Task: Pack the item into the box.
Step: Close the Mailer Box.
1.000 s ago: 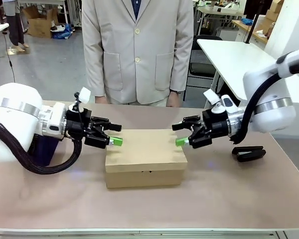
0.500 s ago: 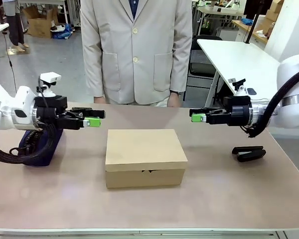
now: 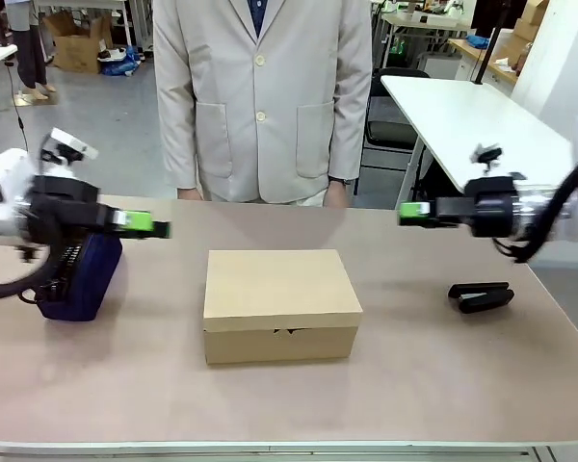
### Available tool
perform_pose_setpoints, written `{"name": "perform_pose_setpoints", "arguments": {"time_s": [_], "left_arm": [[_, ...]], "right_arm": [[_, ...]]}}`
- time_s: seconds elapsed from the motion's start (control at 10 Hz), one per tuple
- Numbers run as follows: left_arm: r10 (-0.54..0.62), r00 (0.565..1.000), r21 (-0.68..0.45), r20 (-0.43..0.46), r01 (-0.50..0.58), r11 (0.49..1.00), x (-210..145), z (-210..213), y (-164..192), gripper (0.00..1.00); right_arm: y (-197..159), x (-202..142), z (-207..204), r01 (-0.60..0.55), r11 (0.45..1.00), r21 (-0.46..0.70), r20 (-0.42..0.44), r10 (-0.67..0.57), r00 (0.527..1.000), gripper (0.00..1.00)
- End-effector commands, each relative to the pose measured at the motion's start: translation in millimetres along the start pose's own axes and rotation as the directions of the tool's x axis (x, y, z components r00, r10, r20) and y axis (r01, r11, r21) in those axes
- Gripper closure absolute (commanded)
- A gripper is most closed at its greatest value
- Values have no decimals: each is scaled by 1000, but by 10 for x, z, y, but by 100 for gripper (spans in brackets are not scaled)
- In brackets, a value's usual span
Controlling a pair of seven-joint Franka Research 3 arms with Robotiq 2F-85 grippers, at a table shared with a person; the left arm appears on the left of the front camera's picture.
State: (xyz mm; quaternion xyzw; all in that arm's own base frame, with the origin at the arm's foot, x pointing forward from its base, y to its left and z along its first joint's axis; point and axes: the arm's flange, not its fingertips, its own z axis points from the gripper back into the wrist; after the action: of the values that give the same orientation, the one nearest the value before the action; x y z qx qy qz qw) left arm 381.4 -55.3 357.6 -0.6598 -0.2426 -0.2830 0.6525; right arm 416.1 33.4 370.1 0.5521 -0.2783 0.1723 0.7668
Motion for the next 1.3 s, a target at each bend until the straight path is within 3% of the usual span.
{"name": "perform_pose_setpoints", "arguments": {"time_s": [0.0, 0.1, 0.3, 0.5, 0.6, 1.2], "left_arm": [[310, 951, 131, -9, -307, 943, 72, 492, -388, 0], [390, 919, 183, 67, -395, 900, -10, 812, -494, 0], [428, 884, 161, 189, -458, 874, -175, 1360, -604, 0], [446, 865, 122, 232, -480, 869, -244, 1552, -504, 0], [432, 883, 197, 186, -464, 863, -201, 1482, -559, 0], [432, 883, 197, 186, -464, 863, -201, 1482, -559, 0]], "right_arm": [[294, -17, 637, 232, 971, 53, -101, -226, 969, 0], [303, -69, 961, 270, 962, 29, -102, -266, 959, 0], [255, -198, 1643, 359, 933, -28, 72, -356, 932, 0], [108, -209, 1714, 343, 939, -42, 158, -332, 930, 0], [198, -244, 1720, 346, 937, -40, 60, -344, 937, 0], [198, -244, 1720, 346, 937, -40, 60, -344, 937, 0]]}}
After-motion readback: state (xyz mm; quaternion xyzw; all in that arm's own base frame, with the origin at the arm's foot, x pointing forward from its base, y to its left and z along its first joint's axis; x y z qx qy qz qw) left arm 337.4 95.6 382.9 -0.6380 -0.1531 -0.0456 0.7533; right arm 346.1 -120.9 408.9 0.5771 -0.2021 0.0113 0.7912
